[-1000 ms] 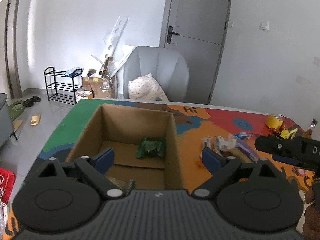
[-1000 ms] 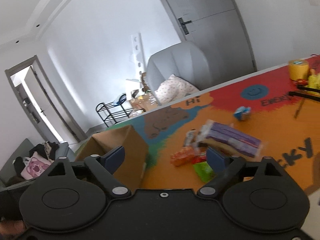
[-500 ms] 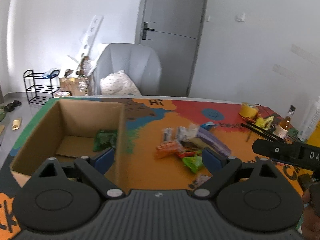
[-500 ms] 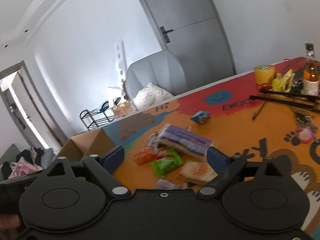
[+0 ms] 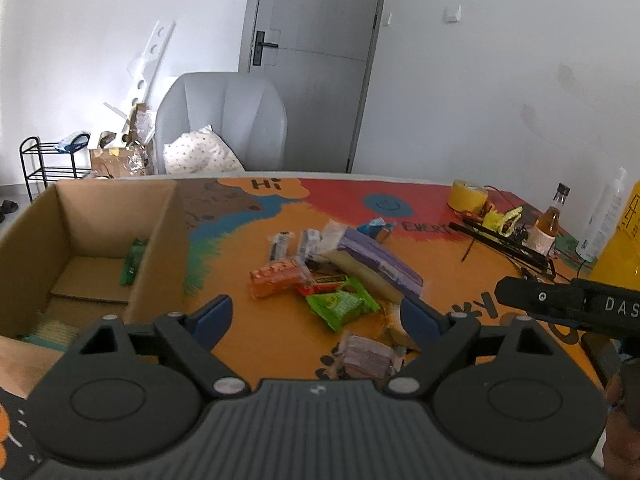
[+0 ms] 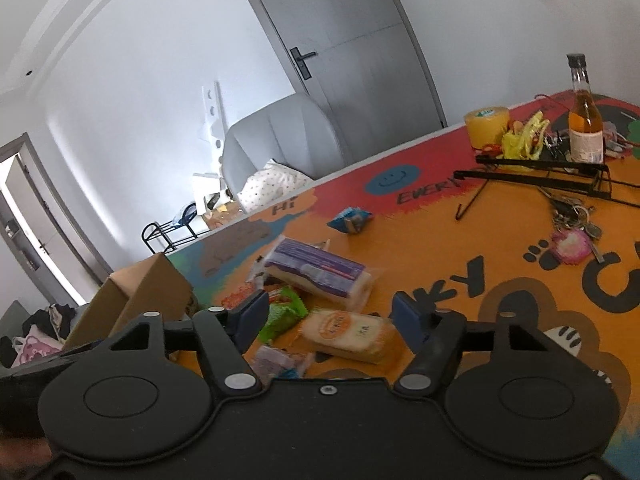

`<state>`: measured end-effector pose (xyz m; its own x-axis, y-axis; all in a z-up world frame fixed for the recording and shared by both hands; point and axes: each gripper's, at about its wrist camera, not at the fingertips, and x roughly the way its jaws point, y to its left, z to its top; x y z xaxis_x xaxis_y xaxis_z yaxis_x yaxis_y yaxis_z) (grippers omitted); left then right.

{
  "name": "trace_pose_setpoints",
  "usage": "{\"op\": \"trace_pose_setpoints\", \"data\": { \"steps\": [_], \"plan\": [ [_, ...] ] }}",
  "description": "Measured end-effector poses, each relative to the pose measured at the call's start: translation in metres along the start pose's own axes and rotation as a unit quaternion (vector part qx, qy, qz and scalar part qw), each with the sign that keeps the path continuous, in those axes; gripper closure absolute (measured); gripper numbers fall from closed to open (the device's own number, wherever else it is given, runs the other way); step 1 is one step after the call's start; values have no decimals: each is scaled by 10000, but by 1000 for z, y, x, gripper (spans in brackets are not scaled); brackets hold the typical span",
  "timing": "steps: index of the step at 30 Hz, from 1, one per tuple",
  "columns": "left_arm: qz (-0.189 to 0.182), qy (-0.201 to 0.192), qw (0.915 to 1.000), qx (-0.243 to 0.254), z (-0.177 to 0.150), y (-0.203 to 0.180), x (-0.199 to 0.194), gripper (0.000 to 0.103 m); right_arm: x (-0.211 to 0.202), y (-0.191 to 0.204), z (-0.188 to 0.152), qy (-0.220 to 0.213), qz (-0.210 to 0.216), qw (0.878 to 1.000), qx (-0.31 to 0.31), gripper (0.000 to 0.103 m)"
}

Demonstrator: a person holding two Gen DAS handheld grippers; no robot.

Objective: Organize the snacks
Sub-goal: 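Grasp the purple-wrapped snack with the left gripper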

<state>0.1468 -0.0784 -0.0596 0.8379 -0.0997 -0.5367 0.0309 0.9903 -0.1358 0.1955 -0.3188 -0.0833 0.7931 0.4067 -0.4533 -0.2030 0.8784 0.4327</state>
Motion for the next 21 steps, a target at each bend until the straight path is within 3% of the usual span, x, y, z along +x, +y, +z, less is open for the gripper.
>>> {"op": "trace_pose_setpoints", "data": {
  "steps": [3,8,21],
  "plan": [
    [-17,88,9999,52,-3,-4,9,17,7,-6,-1,66,-22,10000,32,42],
    [-66,308,9995,33,-9,-8,31,33,17,-17,-2,176,-74,9997,142,43],
    [-187,761,9969,80,-20,-19,71,38,38,-28,-1,393,-114,9989,212,46]
  ]
}}
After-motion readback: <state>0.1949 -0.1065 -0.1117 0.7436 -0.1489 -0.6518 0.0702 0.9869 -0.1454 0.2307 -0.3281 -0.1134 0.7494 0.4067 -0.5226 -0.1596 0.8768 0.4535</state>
